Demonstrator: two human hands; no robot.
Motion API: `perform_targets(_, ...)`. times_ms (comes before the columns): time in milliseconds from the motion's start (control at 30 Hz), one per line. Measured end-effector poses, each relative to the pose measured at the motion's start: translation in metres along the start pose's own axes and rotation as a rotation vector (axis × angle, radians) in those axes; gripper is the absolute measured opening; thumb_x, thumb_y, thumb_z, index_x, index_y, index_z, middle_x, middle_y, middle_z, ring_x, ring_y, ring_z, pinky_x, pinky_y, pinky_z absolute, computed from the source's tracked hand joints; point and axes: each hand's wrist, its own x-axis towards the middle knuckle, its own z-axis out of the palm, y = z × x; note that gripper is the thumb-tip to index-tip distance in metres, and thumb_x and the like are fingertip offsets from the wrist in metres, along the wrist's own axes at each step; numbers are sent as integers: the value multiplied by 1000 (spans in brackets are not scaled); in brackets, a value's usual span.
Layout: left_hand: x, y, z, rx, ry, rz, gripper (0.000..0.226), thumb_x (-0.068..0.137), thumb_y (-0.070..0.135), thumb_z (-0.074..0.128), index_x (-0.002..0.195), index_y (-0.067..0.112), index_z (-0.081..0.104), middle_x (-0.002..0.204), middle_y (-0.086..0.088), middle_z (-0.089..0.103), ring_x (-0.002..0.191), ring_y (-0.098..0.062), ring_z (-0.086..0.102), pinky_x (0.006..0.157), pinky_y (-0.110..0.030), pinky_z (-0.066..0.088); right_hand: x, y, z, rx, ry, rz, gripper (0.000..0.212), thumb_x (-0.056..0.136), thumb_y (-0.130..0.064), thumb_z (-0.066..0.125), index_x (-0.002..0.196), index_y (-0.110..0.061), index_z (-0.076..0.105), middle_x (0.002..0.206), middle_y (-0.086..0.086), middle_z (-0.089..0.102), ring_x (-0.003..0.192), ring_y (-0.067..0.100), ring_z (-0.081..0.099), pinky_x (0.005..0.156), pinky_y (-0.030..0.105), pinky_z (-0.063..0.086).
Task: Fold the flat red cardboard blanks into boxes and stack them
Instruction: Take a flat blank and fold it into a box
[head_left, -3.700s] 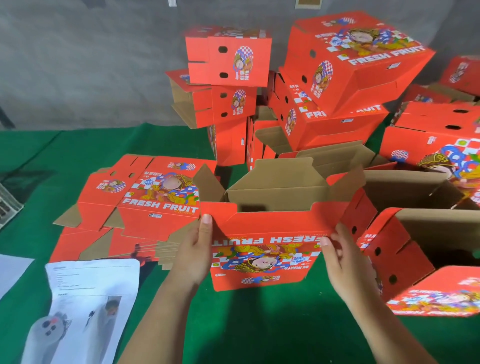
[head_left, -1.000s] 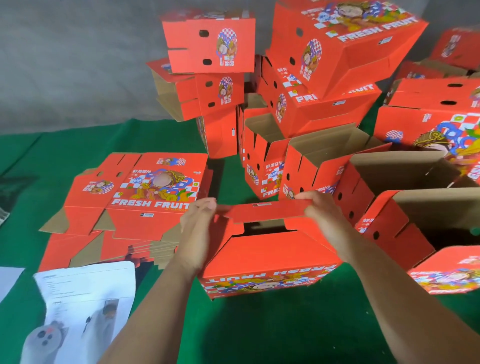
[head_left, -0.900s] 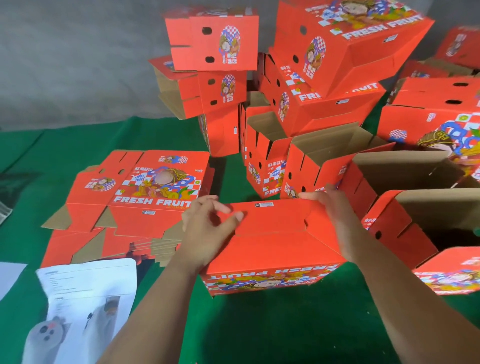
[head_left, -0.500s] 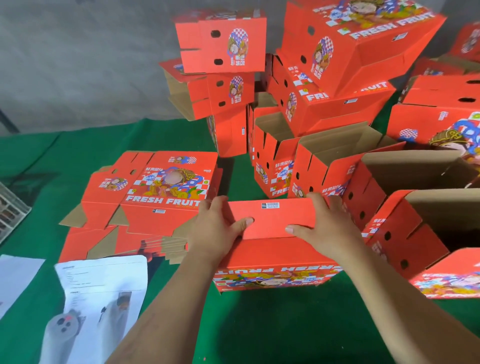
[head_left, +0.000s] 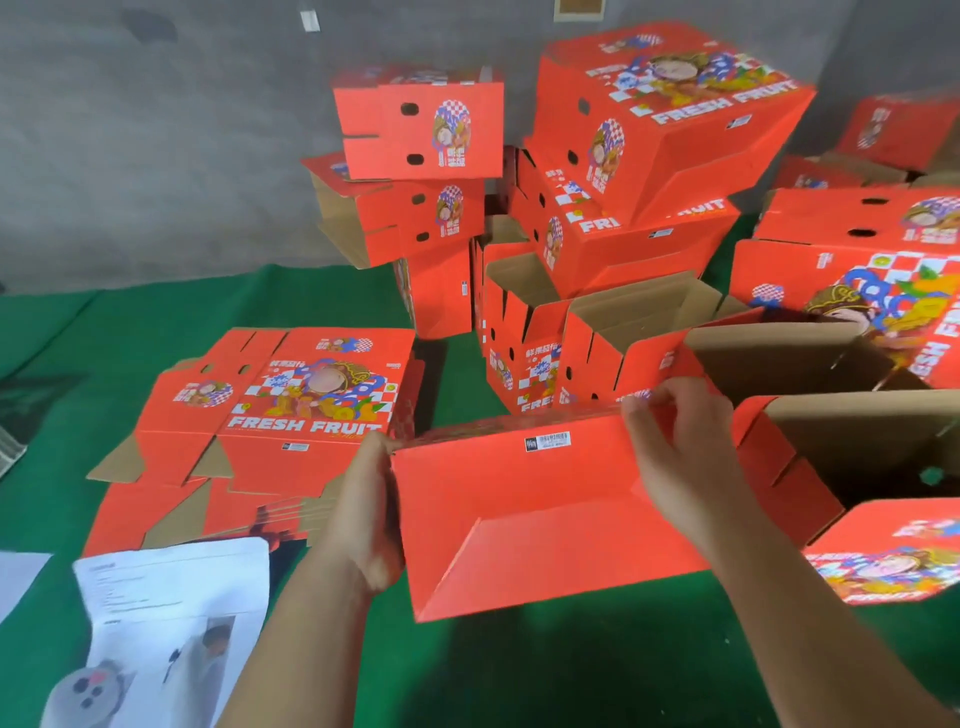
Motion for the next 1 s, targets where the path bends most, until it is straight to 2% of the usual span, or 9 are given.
perform_targets(133, -12, 13, 8, -136, -44, 159, 30, 72, 18, 50, 91, 21, 73, 90, -8, 73, 62, -21, 69, 54, -29, 57, -8, -17, -16, -6, 72, -105, 16, 95, -22, 66, 108, -23, 56, 103, -5, 44, 107, 15, 45, 91, 30, 33)
perform_targets(267, -20, 26, 38, 68, 137, 357, 16, 104, 12, 50, 101, 18, 65, 98, -14, 71, 69, -12, 74, 62, -25, 57, -5, -22, -30, 78, 112, -88, 25, 89, -34, 61, 114, -32, 62, 116, -5, 43, 103, -19, 45, 91, 3, 31)
perform_targets(367, -30, 14, 50, 125, 27, 648, 32, 97, 24, 66, 128, 28, 59, 126, 4, 74, 115, -21, 72, 83, -43, 58, -2, -12, -40, 92, 148, -38, 33, 88, -36, 58, 120, -34, 63, 123, -8, 42, 106, -14, 50, 104, 25, 42)
perform_targets(467, -29, 7, 59, 258, -166, 834, 51, 92, 16, 69, 137, 32, 51, 138, 23, 63, 130, -11, 62, 84, -22, 60, 1, -2, -50, 100, 206, 58, 30, 93, -30, 64, 121, -39, 59, 124, -14, 38, 102, -5, 55, 103, 44, 52)
perform_targets(567, -18, 6, 68, 364, -276, 902, 63, 97, 7, 65, 150, 31, 42, 156, 15, 49, 145, -9, 47, 107, -21, 47, 1, 4, -60, 114, 276, 57, 31, 91, -37, 68, 120, -43, 59, 123, -20, 35, 104, -3, 54, 99, 45, 55)
perform_targets(733, 7, 5, 99, 409, -320, 972, 64, 96, 23, 68, 151, 44, 45, 170, 2, 29, 157, -14, 26, 125, -46, 30, 14, 14, -89, 70, 431, -87, 31, 88, -32, 73, 113, -46, 61, 125, -20, 35, 108, -21, 46, 91, 9, 41)
perform_targets(800, 16, 0, 120, 440, -314, 1001, 64, 98, 19, 67, 150, 47, 45, 171, 3, 27, 158, -13, 22, 127, -47, 27, 28, 23, -102, 53, 474, -118, 32, 90, -25, 74, 118, -37, 62, 135, -7, 38, 119, -8, 47, 95, 1, 35)
perform_targets(867, 25, -6, 142, 516, -288, 1044, 65, 99, 12, 63, 149, 48, 44, 172, 11, 20, 158, -12, 20, 127, -41, 28, 44, 32, -113, 14, 514, -139, 33, 93, -24, 74, 123, -30, 62, 140, 5, 40, 129, 15, 47, 108, 22, 39)
perform_targets(1000, 43, -7, 185, 680, -317, 1115, 56, 104, 12, 58, 153, 34, 43, 173, 17, 8, 160, -8, 10, 121, -25, 31, 74, 52, -136, 21, 607, -158, 44, 90, -41, 67, 130, -27, 59, 138, 6, 42, 124, 7, 44, 109, 46, 44)
